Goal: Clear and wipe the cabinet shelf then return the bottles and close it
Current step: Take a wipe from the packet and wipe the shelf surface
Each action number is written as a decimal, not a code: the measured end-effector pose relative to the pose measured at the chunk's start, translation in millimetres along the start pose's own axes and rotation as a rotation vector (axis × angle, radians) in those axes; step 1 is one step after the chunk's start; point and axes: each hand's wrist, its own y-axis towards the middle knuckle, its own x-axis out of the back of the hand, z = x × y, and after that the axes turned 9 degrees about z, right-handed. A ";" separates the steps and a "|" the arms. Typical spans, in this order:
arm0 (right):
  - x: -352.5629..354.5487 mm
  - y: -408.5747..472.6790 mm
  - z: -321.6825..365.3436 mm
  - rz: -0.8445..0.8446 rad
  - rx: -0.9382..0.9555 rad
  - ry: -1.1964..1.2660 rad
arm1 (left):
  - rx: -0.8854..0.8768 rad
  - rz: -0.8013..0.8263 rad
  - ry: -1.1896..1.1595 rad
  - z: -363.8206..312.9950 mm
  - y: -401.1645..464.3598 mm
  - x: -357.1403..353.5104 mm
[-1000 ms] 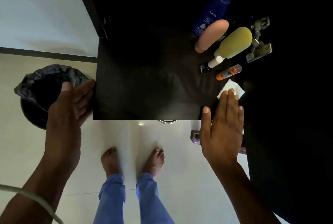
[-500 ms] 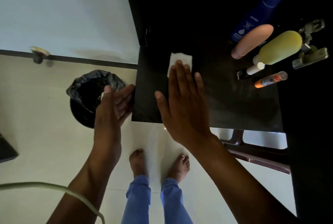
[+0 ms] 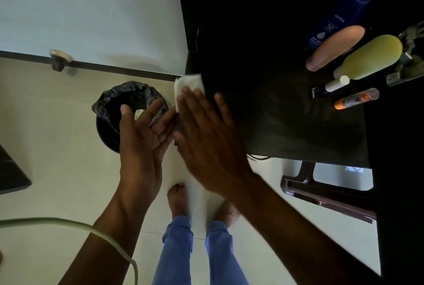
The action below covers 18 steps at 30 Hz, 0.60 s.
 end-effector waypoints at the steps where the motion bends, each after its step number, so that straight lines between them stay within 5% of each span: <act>1: -5.2 -12.1 7.5 0.021 0.018 0.002 | 0.000 0.000 -0.009 0.2 -0.3 0.4; 9: -20.3 -91.9 -13.0 0.052 -0.131 0.061 | -0.008 0.009 0.038 -0.4 0.4 2.3; 18: -23.1 -167.7 -114.5 -0.250 -0.651 0.094 | -0.050 -0.034 0.150 8.2 -3.7 -1.4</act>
